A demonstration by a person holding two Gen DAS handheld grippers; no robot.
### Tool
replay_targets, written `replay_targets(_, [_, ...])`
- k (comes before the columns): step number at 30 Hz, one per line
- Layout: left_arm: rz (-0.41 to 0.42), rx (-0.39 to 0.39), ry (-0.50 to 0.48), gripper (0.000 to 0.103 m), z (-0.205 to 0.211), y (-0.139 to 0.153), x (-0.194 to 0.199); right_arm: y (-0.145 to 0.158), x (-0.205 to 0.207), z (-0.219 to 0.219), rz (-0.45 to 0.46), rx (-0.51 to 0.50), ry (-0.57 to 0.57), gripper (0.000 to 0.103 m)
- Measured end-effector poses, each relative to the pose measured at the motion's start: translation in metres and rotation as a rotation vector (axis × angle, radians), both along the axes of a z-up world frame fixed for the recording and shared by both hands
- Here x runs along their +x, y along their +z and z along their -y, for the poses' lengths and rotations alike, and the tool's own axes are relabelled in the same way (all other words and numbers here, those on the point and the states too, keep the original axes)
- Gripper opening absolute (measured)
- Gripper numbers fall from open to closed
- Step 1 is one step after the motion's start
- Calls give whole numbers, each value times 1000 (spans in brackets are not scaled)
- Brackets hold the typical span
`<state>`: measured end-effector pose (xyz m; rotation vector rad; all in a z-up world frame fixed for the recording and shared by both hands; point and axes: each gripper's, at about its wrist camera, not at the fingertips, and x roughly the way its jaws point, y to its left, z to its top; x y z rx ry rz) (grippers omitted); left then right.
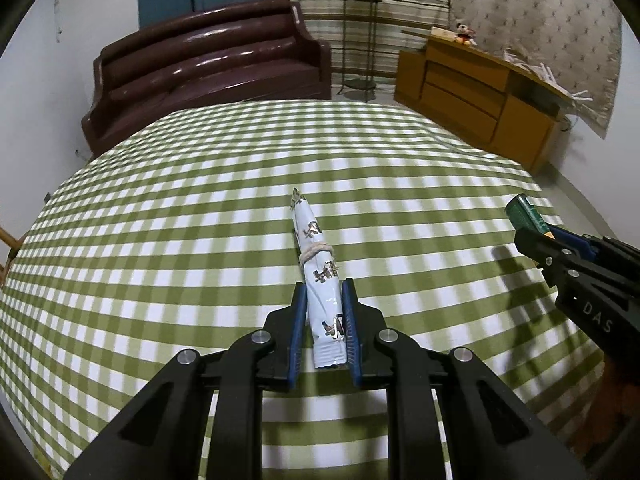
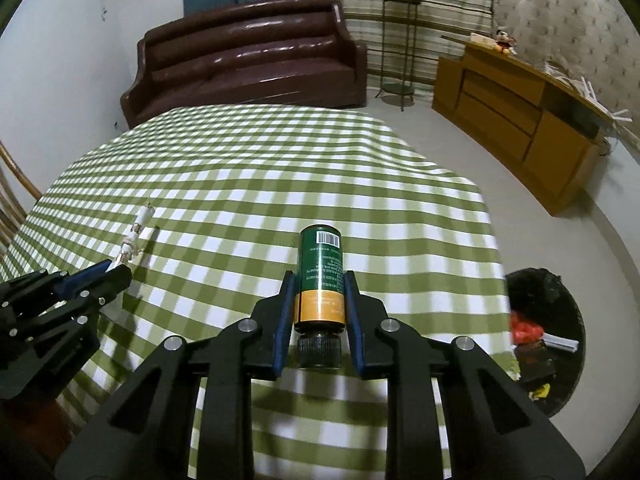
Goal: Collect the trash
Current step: 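Carry the white paper tube and green bottle over the bin with both grippers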
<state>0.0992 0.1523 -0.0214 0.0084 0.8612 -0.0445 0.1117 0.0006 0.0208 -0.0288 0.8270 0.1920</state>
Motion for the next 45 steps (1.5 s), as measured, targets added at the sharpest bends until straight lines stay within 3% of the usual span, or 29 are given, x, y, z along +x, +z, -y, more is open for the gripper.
replay_targets(12, [47,-23,-151,19,85,16,5,14,-22,87,53,12,-154,23])
replay_targets(26, [77,-31,-322,19,180,23,6,10,-45,182,67,6,-330,23])
replay_targets(45, [65,-12,-443,19,263,10,17,-1,-55,245,56,23,-457,23])
